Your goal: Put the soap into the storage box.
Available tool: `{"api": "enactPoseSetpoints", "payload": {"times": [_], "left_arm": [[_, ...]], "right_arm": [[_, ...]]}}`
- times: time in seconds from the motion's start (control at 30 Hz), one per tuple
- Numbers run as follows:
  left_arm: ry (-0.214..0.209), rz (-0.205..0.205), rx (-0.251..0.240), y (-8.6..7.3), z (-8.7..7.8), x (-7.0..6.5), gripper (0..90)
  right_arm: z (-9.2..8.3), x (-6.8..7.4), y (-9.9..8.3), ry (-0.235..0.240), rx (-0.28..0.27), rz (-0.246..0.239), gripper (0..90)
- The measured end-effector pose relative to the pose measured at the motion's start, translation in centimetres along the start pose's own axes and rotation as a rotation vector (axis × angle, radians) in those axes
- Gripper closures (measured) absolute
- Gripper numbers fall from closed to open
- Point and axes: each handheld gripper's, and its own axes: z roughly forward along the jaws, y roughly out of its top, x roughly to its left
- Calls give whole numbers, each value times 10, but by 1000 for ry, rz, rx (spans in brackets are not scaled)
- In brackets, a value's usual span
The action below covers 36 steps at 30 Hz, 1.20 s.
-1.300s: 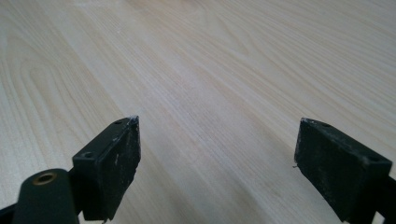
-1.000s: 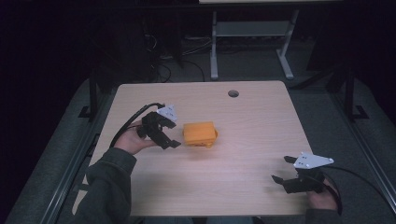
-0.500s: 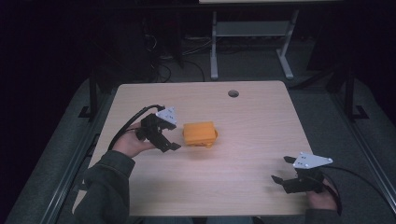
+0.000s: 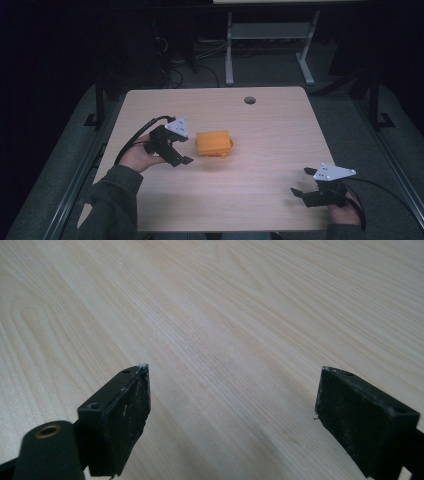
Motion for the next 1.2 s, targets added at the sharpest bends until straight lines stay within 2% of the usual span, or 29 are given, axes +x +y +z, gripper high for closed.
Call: {"api": "enactPoseSetpoints", "payload": {"times": [0.1, 0.57, 0.8, 1.17, 1.2], "left_arm": [[-3, -5, 8, -4, 0, 0, 217], [-5, -46, -11, -23, 2, -8, 217], [-1, -55, -25, -33, 3, -13, 216], [4, -61, -16, -49, 1, -16, 213], [3, -73, -22, -50, 1, -17, 211]], "right_arm": [[1, 0, 0, 1, 1, 0, 139], [2, 1, 0, -9, 3, 15, 139], [1, 1, 0, -18, 6, 17, 139], [2, 0, 0, -25, 9, 20, 139], [2, 0, 0, -25, 10, 20, 139]]}}
